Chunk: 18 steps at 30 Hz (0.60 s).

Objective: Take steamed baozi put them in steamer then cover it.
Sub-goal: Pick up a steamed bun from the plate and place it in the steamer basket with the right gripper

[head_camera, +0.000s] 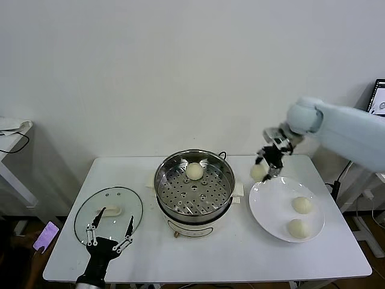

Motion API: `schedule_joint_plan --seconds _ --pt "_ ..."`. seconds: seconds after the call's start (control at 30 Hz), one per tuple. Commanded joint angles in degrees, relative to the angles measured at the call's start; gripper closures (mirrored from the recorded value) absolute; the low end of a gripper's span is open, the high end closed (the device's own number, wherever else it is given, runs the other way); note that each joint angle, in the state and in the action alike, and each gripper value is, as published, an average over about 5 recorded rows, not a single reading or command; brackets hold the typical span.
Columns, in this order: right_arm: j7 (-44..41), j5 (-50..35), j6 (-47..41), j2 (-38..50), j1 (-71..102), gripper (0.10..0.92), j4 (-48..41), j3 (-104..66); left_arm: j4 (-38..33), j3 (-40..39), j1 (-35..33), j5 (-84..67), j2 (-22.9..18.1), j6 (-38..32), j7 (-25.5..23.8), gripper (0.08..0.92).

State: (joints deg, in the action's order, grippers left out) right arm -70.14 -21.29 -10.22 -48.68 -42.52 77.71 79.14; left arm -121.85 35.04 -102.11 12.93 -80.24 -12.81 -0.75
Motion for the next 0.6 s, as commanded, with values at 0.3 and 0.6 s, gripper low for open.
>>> schedule_joint_plan --seconds 0.3,0.6 --pt "2.6 -10.2 -7.3 -20.0 -7.5 0.387 3.9 5.9 0.2 -0.1 0.4 0.0 -0.4 -0.2 0.0 0.177" --pt "11.9 -15.2 -11.4 -30.9 0.2 0.389 -6.0 7.6 0.2 0.2 0.6 -0.2 -0.6 -0.3 0.1 0.177"
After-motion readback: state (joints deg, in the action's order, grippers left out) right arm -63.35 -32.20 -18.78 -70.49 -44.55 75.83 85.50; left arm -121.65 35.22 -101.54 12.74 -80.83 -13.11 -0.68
